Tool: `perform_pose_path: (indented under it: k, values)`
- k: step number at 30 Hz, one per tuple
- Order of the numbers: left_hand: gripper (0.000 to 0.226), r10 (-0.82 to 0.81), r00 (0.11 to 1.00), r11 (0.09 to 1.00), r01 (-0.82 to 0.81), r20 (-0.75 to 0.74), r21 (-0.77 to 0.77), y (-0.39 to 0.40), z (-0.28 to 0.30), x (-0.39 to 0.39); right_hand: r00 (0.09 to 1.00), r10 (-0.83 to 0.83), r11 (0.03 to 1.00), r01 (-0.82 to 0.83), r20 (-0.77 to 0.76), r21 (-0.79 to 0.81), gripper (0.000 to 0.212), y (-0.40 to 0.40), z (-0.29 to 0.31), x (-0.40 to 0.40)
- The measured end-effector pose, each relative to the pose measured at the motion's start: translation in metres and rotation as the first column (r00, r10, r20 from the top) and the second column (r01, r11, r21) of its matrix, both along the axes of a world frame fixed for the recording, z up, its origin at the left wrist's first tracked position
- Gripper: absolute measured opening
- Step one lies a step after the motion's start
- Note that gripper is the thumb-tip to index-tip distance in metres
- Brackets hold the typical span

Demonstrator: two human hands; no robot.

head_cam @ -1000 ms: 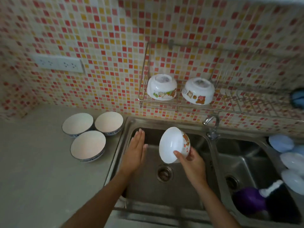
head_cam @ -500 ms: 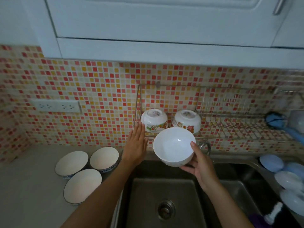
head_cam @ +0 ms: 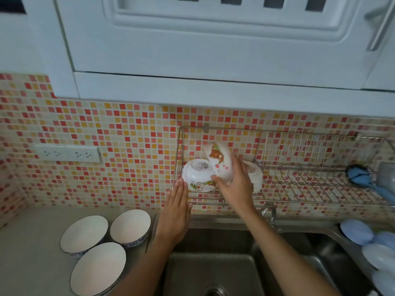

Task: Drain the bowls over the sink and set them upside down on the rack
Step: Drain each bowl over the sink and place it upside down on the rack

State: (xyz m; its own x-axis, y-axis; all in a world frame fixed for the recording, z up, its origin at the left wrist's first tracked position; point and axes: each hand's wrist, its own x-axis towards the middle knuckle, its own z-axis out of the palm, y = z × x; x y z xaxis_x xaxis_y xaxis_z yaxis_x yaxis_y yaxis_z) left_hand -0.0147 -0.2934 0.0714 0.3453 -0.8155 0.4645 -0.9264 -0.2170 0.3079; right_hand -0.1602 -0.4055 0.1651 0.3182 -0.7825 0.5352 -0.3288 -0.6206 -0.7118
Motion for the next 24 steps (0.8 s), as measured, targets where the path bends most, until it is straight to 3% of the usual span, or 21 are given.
perform_pose_path:
  k: [4,9,16,24]
  values:
    - [0.057,-0.002,1.000,1.000,0.002,-0.017,-0.006,0.000,0.002,-0.001,0.942,0.020,0.963,-0.108,-0.334,-0.248,0.089,-0.017,-0.010,0.017]
    - [0.058,0.007,0.999,1.000,-0.006,-0.033,0.004,-0.001,0.001,-0.001,0.841,-0.002,0.910,-0.223,-0.542,-0.349,0.083,-0.032,-0.015,0.028]
    - [0.059,-0.004,0.999,1.000,0.004,-0.054,0.006,0.001,0.006,-0.004,0.747,0.034,0.906,-0.303,-0.664,-0.295,0.084,-0.042,-0.017,0.041]
    - [0.057,0.019,0.999,1.000,-0.019,-0.045,0.010,0.000,0.005,-0.006,0.721,0.120,0.917,-0.344,-0.682,-0.202,0.086,-0.048,-0.021,0.043]
